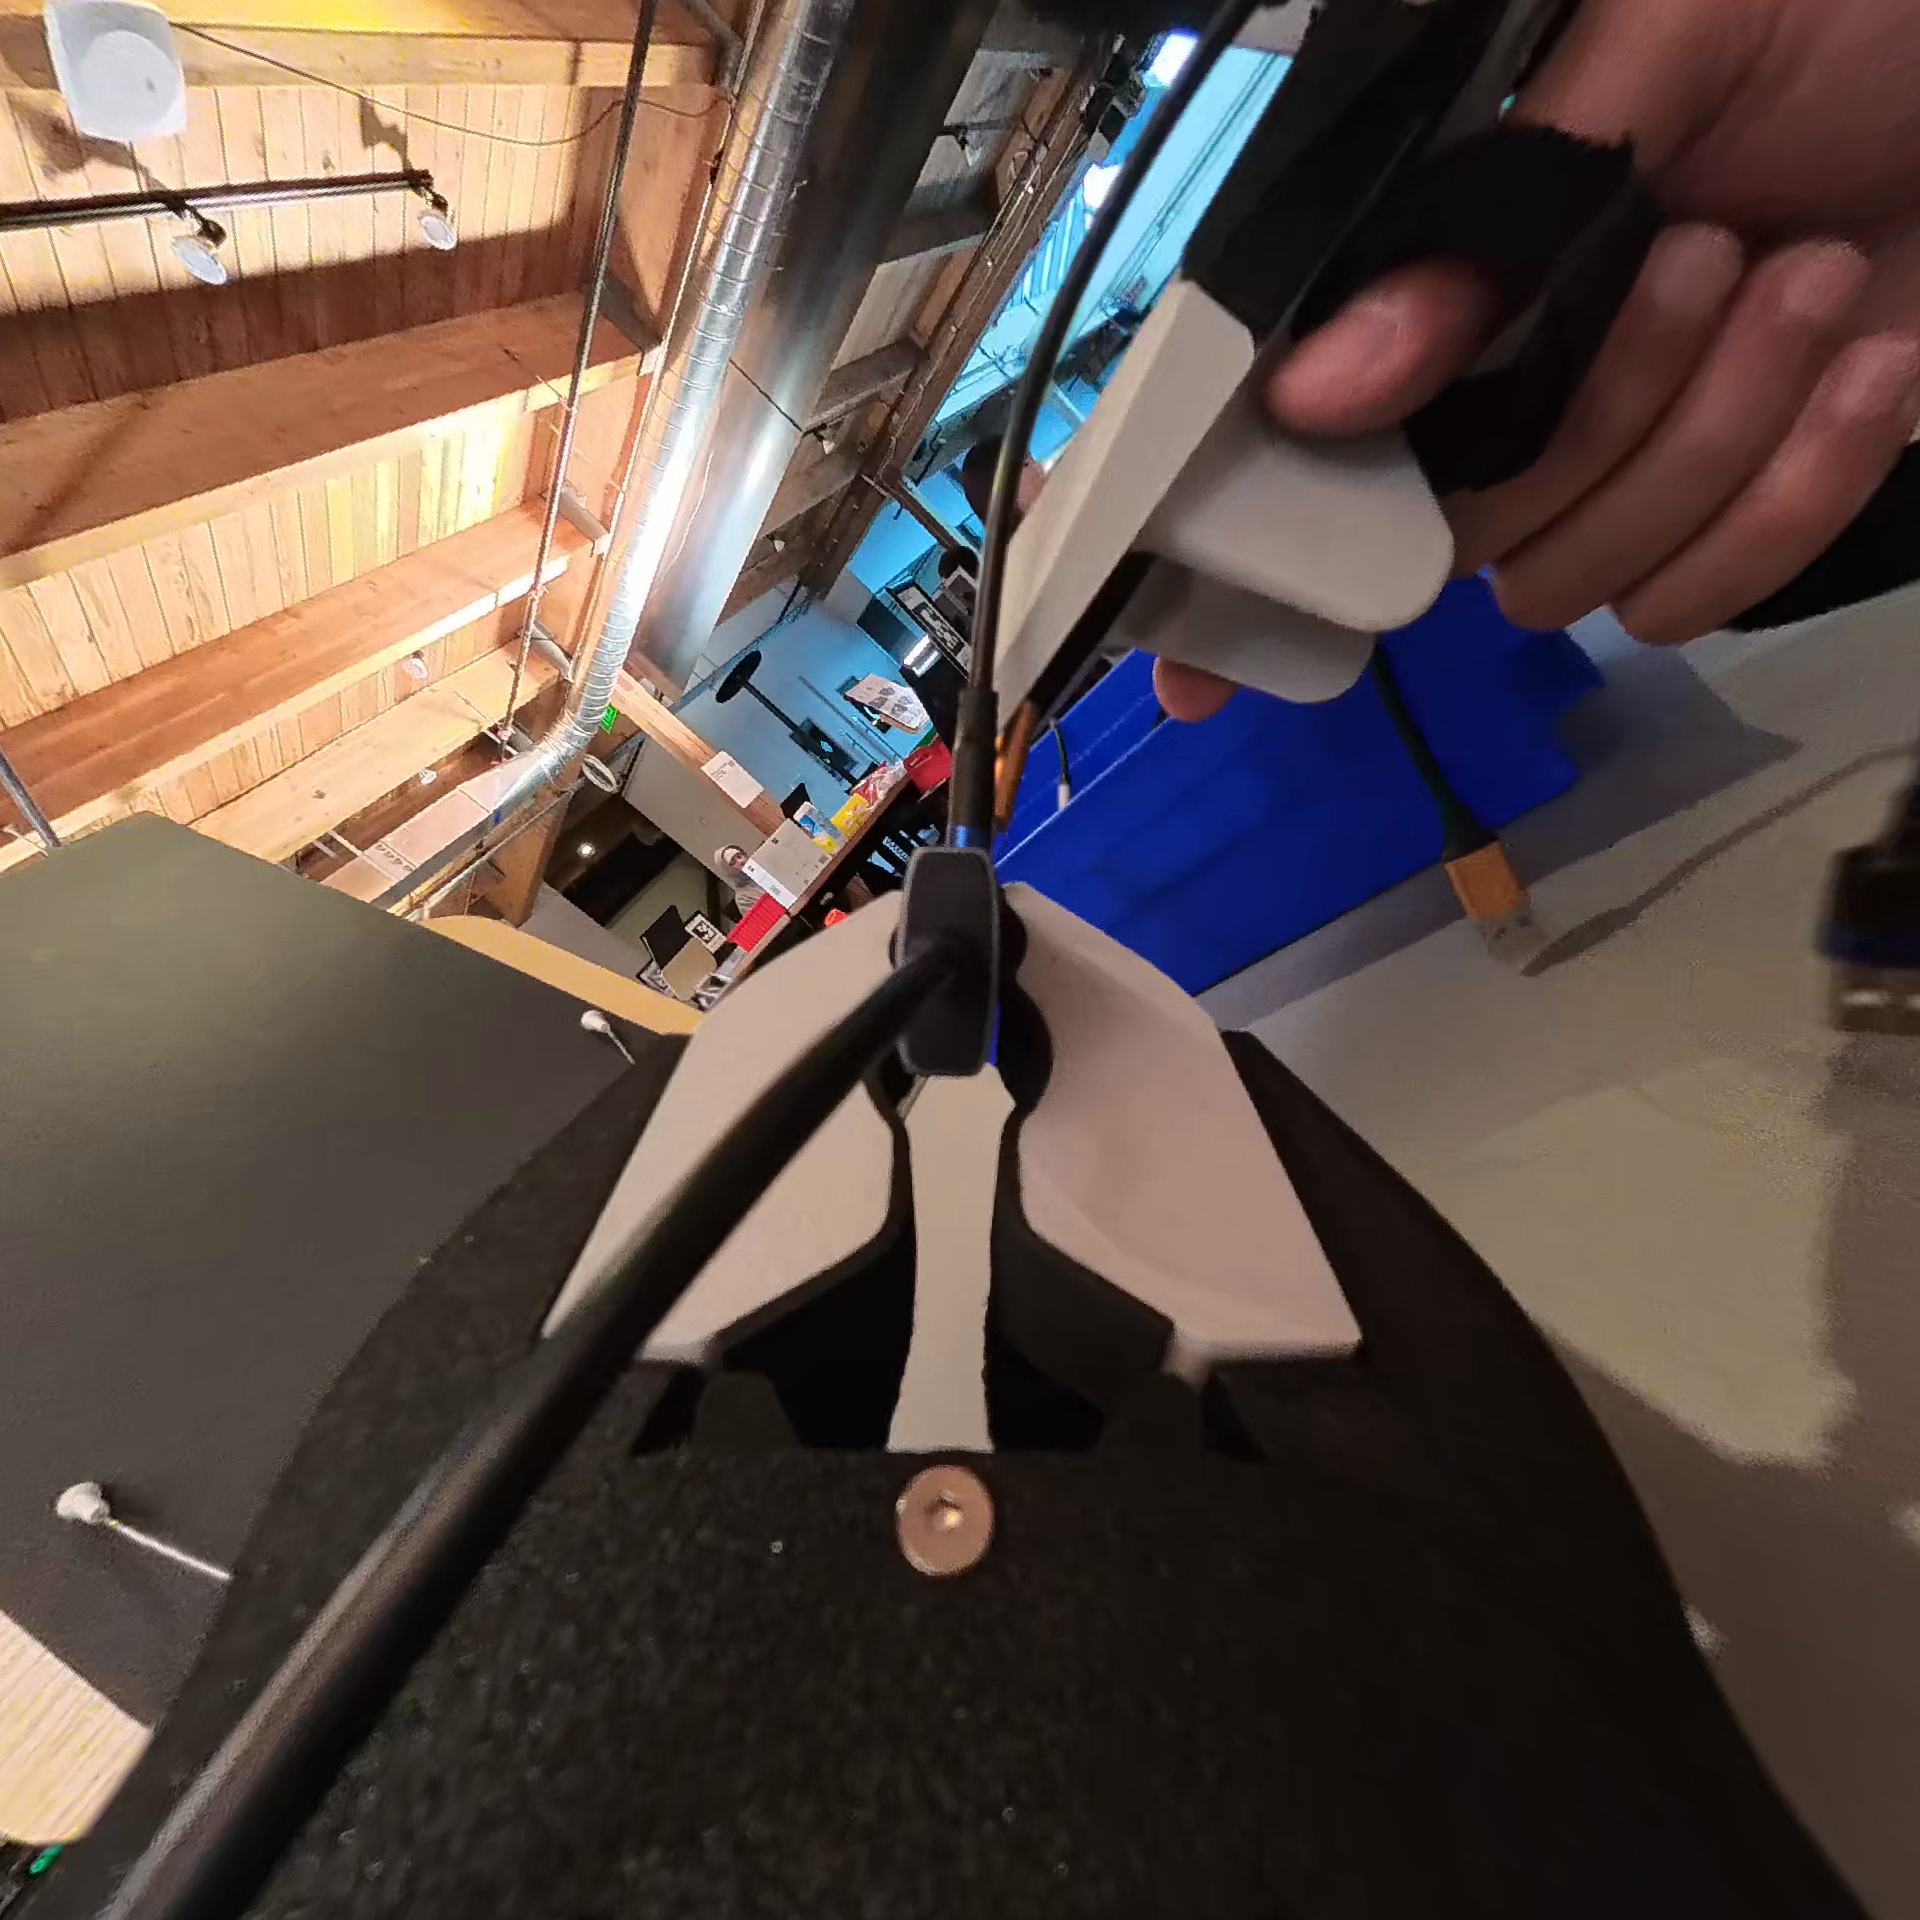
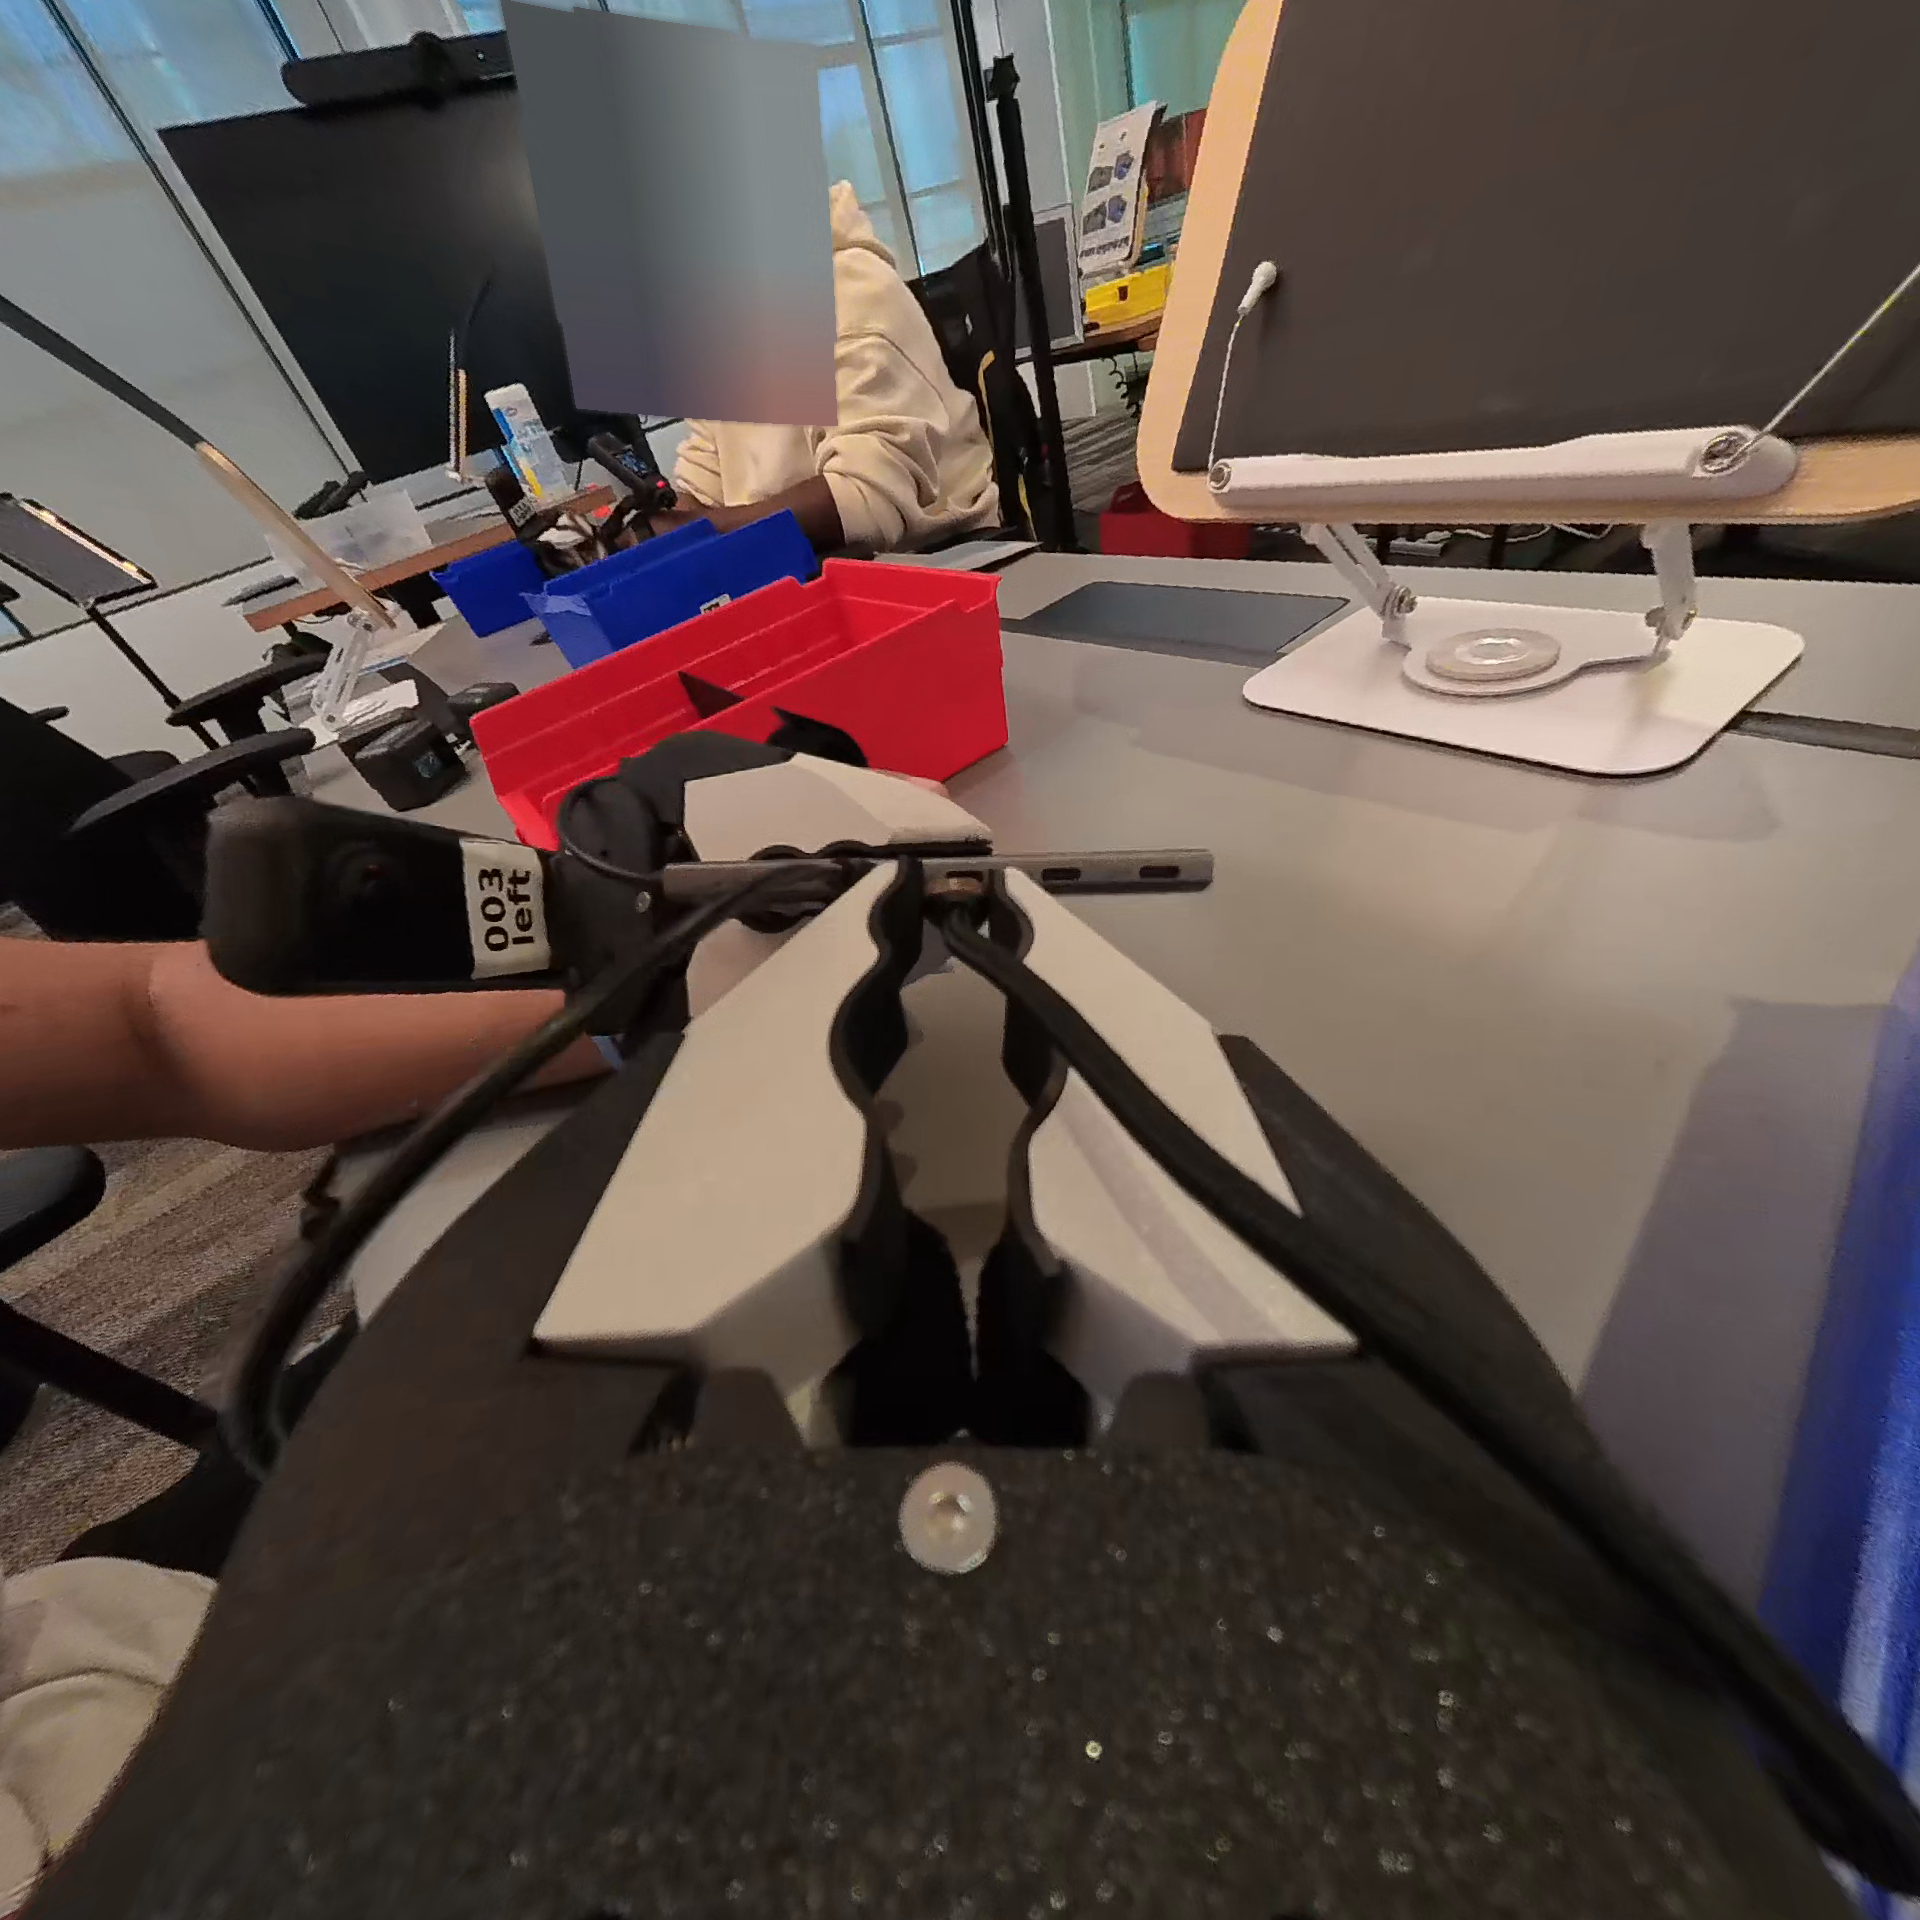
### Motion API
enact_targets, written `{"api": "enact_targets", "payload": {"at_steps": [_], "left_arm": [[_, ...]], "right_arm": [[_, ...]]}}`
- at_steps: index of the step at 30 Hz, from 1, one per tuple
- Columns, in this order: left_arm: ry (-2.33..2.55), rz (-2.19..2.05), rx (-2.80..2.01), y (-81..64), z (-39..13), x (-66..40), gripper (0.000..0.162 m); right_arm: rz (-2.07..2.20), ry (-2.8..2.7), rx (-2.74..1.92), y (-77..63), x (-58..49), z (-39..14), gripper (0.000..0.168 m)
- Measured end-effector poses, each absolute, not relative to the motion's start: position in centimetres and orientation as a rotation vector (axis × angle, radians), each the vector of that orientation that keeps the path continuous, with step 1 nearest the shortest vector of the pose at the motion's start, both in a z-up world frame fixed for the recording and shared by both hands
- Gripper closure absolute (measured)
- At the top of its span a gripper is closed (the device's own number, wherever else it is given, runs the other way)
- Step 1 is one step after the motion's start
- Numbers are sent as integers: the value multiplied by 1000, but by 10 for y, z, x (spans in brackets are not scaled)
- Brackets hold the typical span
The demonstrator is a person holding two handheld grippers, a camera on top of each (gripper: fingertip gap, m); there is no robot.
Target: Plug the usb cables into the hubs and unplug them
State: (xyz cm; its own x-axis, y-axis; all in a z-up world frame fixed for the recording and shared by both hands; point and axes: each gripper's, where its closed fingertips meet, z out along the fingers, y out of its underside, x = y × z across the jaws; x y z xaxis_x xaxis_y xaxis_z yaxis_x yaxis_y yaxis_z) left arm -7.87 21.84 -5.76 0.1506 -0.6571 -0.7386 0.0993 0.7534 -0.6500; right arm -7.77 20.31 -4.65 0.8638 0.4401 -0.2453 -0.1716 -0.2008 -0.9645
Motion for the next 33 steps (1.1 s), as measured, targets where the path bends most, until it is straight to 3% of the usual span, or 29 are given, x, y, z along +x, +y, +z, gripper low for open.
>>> {"api": "enact_targets", "payload": {"at_steps": [33], "left_arm": [[1347, -514, -449, 211, -59, -80, 150]], "right_arm": [[554, -270, -1767, 206, -83, -54, 158]]}}
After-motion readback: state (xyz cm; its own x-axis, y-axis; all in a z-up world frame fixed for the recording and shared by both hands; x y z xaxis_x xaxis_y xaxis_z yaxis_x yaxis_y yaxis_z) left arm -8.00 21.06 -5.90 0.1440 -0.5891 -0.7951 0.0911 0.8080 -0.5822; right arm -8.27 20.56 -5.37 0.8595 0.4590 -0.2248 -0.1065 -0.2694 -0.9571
